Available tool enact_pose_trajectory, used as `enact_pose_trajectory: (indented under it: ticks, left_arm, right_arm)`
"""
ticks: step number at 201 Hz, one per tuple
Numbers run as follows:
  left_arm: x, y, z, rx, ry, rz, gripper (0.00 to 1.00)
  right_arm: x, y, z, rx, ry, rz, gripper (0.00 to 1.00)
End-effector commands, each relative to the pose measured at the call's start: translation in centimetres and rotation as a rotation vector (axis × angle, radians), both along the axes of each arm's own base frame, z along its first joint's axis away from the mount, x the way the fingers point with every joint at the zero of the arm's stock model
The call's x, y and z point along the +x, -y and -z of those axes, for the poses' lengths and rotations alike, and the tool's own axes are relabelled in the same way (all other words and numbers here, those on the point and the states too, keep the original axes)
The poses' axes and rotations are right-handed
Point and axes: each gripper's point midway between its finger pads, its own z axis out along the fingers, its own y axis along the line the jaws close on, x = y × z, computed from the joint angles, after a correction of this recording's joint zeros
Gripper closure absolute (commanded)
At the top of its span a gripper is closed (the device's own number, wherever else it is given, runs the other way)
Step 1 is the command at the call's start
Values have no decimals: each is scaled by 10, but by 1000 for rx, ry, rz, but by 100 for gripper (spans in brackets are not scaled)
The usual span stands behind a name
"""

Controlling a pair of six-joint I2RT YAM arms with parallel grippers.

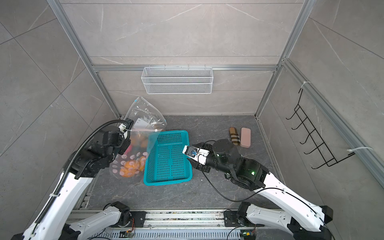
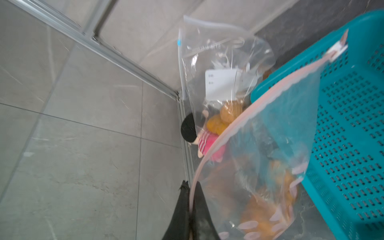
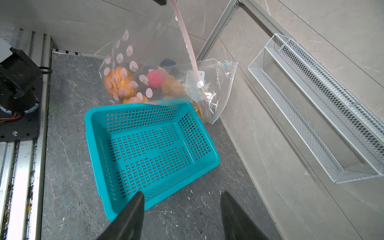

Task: Put the potatoes into a zipper bag and zip it
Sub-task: Place the zipper food storage bag at the center of the board.

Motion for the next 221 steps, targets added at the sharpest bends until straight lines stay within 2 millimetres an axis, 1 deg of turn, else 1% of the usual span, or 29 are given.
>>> enact_pose_trajectory:
  ticks: [1, 18, 31, 39, 48, 52, 66, 91, 115, 126, 136, 147, 160, 176, 181, 191, 204, 209, 220, 221]
  left_arm:
    - [20, 4, -13, -39, 82, 42, 100]
    - [37, 3, -9, -32, 96, 44, 100]
    - [50, 1, -7, 9, 116, 51, 100]
    - [59, -2, -10, 27, 144, 50, 100]
    - [66, -10, -14, 44, 164, 31, 100]
    - [70, -9, -15, 37, 172, 48, 100]
    - [83, -20, -24, 38, 213, 35, 100]
    - [109, -24, -30, 34, 279, 85, 100]
    - [136, -33, -42, -36, 327, 45, 100]
    - [146, -30, -40, -70, 320, 65, 100]
    - [155, -24, -33, -90, 300, 91, 100]
    - [165, -22, -26, -114, 294, 96, 100]
    - [176, -26, -21, -150, 307, 80, 100]
    - [188, -37, -15, -199, 299, 46, 100]
    - [190, -39, -14, -213, 291, 37, 98]
    - [194, -40, -6, -241, 253, 40, 92]
    - [200, -40, 1, -254, 219, 38, 81]
    - [203, -42, 3, -255, 210, 30, 74]
    - [205, -45, 6, -260, 194, 10, 51]
    - [206, -45, 6, -260, 195, 7, 51]
  right_arm:
    - [-4, -1, 1, 42, -22, -11, 40]
    - [-6, -2, 8, 35, -34, -21, 40]
    - [-6, -3, 11, 30, -42, -24, 41]
    - [-6, -3, 12, 25, -46, -25, 41]
    - [-6, -3, 14, 22, -49, -24, 41]
    - [-6, -3, 14, 22, -50, -23, 41]
    - [-8, -2, 15, 21, -53, -28, 41]
    - [-9, -1, 16, 24, -52, -31, 41]
    - [-9, -2, 20, 20, -62, -32, 41]
    - [-10, -3, 23, 16, -69, -37, 41]
    - [-9, -4, 24, 14, -71, -36, 41]
    - [-9, -4, 25, 13, -73, -36, 41]
    - [-8, -4, 25, 12, -71, -35, 41]
    - [-7, -5, 26, 8, -71, -34, 41]
    - [-7, -6, 26, 9, -70, -34, 41]
    - [-6, -6, 26, 7, -73, -32, 41]
    - [-6, -7, 28, 3, -76, -33, 41]
    - [-6, -7, 29, 0, -78, -34, 41]
    - [-6, -8, 31, -5, -84, -33, 41]
    - [-5, -8, 31, -5, -83, -33, 41]
